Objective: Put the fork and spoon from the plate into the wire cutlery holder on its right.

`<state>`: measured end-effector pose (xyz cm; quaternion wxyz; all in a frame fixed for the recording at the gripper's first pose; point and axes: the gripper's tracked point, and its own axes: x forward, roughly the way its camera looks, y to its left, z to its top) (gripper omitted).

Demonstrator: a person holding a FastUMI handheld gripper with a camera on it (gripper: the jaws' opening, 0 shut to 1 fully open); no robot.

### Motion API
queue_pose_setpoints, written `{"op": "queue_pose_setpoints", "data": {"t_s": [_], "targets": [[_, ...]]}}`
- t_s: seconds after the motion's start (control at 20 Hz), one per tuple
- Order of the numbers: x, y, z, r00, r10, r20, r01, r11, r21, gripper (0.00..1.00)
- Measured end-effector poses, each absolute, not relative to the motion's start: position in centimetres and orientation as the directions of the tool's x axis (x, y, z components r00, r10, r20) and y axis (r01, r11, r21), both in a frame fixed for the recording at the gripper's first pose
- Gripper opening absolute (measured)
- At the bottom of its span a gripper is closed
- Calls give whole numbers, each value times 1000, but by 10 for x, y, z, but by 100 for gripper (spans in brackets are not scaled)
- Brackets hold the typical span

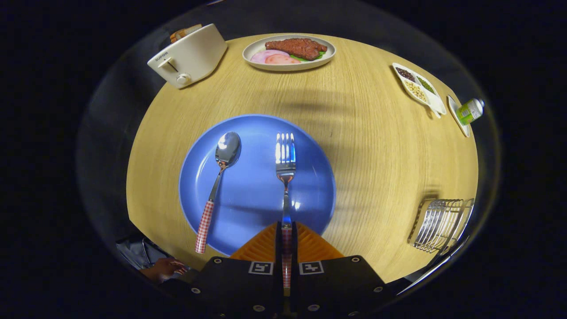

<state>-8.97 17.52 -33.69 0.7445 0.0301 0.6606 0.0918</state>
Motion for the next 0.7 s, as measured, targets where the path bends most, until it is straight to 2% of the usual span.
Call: {"op": "queue_pose_setpoints", "data": {"t_s": [0.35, 0.7], "targets": [[-109, 70, -284, 208, 99, -973, 4, 995, 102, 7], [-159, -42, -270, 160, -24, -987, 110, 994, -6, 7]]}}
